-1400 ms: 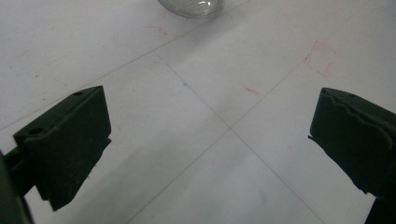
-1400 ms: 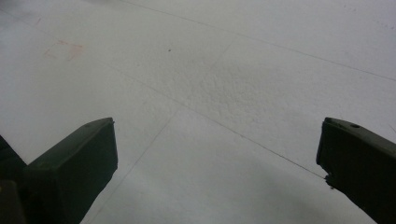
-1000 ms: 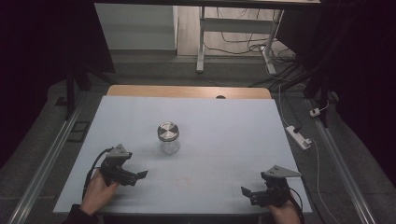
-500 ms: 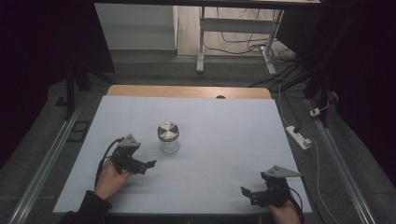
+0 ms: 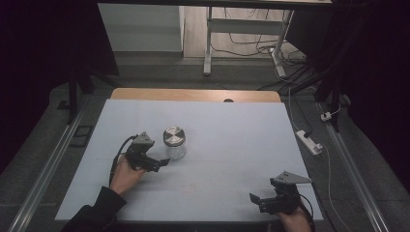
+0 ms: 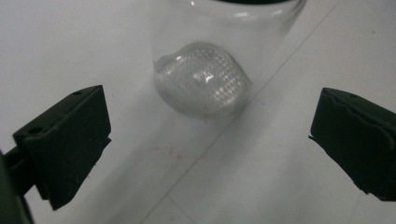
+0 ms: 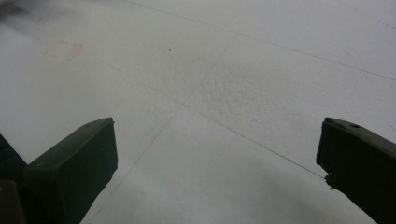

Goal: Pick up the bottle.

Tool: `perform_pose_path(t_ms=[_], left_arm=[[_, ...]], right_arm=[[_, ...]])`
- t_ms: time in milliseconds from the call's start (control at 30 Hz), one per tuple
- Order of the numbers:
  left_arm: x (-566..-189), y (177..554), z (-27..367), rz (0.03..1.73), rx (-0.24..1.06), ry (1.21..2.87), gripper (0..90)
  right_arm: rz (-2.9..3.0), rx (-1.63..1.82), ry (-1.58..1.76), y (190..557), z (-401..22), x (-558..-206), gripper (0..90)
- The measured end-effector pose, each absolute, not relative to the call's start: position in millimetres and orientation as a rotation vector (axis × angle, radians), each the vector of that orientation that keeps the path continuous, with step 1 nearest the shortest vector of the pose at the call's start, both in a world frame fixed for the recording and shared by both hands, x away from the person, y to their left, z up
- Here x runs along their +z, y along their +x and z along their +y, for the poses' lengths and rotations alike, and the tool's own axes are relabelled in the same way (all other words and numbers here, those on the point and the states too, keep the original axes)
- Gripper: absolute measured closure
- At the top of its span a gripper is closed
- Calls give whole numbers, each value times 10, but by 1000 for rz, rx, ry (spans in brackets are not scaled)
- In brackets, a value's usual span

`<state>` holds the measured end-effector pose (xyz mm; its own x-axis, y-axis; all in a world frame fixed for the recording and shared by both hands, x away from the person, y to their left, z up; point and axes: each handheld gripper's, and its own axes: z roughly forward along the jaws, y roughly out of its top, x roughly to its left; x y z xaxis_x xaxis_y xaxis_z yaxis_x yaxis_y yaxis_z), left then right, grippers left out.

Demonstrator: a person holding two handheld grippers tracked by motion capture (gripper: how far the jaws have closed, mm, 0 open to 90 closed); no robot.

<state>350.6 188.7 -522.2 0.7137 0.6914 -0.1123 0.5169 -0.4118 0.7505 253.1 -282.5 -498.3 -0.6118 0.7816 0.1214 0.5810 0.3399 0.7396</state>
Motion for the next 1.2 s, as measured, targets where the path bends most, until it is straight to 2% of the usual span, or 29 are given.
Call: perform_pose_path(t_ms=[900,1100,1200], left_arm=[[-5254,3892,1531,874,264,2114,0],[-5245,3905,1524,866,278,2112,49],[-5224,3882,1516,832,282,2120,128]], right_arm=[[2355,1141,1230,2535,-2828,-4986,0],[2356,1141,1229,2535,-2828,-4986,0],[2357,1142,1229,2536,-2827,-4987,0]])
